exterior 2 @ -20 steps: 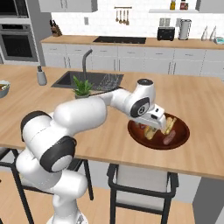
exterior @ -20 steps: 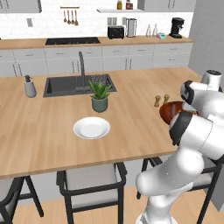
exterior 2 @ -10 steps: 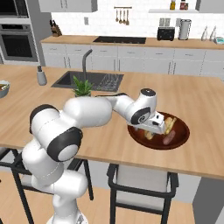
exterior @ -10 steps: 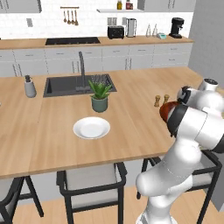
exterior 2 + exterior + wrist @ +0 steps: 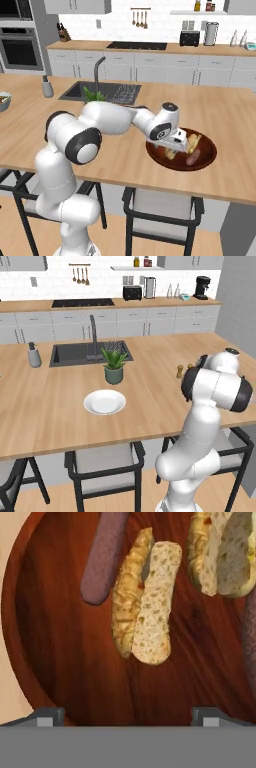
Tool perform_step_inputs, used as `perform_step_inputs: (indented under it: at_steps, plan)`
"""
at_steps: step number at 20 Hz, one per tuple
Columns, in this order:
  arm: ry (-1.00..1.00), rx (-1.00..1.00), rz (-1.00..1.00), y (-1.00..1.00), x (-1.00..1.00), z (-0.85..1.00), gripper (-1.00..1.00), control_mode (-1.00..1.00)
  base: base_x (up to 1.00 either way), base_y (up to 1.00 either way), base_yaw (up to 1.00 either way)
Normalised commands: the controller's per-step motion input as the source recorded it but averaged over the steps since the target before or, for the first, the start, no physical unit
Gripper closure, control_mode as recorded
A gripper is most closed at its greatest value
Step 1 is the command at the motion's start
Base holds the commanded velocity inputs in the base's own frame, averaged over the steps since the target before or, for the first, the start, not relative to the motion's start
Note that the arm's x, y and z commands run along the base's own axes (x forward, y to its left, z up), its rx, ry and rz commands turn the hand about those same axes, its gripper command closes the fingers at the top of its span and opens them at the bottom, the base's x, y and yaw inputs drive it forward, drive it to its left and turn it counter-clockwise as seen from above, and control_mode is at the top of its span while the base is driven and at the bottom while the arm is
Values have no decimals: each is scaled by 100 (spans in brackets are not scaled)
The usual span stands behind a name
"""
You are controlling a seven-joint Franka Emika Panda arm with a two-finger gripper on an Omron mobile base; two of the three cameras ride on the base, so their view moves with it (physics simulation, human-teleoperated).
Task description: Place one bun and one sausage from the bowl on each plate.
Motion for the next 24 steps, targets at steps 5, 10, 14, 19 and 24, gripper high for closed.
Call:
perform_step_inputs:
  at_steps: [5, 10, 14, 19, 24]
  plan:
    - [3, 1, 0, -10, 18, -44, -100, -100, 0, 0, 0]
    - [0, 0, -2, -23, 24, -26, -100, -100, 0, 0, 0]
    - [0, 4, 0, -4, 40, -22, -100, -100, 0, 0, 0]
    - [0, 7, 0, 0, 43, -25, -100, -100, 0, 0, 0]
    - [0, 0, 0, 0, 17, -24, 100, -100, 0, 0, 0]
